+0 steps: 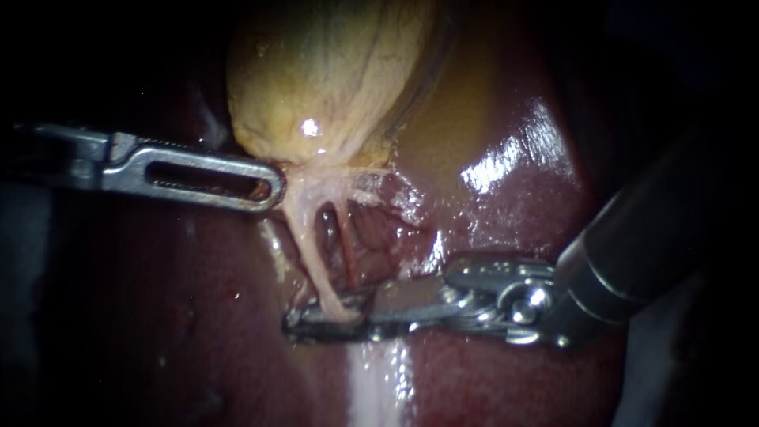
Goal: Going back first clip left tube
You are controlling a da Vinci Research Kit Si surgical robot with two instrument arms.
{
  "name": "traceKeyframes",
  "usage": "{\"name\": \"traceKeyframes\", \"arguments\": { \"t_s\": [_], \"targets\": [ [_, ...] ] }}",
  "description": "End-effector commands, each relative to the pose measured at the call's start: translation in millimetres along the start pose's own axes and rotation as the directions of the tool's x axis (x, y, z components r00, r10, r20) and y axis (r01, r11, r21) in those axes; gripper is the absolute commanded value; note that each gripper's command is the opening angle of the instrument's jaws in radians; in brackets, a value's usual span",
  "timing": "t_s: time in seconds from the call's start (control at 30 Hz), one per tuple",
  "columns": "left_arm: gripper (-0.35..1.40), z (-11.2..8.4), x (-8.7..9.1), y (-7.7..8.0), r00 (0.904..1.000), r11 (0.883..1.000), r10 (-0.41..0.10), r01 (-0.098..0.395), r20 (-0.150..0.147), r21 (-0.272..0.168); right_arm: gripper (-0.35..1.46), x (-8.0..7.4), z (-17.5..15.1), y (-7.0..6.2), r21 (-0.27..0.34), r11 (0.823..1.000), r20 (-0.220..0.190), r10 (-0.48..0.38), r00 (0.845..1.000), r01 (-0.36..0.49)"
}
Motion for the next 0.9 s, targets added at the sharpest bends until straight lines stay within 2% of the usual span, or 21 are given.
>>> {"name": "traceKeyframes", "arguments": {
  "t_s": [0.03,0.2,0.5,0.9],
  "targets": [
    [-0.35,0.0,0.0,0.0,1.0000,1.000,0.000,0.000,0.000,0.000,0.50,0.3,-0.1,0.0,-0.004,1.000,-0.006,-0.017,1.000,0.017],
    [-0.35,-0.1,0.0,0.0,1.0000,1.000,0.000,0.000,0.000,0.000,0.50,0.6,-0.7,0.1,-0.005,0.999,-0.006,-0.050,0.999,0.050],
    [-0.35,-0.1,0.0,0.0,1.0000,1.000,0.000,0.000,0.000,0.000,0.50,0.3,-1.5,0.2,-0.007,0.998,-0.006,-0.057,0.998,0.057],
    [-0.35,-0.1,-0.1,-0.1,1.0000,1.000,0.001,-0.001,0.001,-0.001,0.50,0.1,-1.9,-1.3,0.041,0.997,0.008,-0.067,0.998,0.066]
  ]
}}
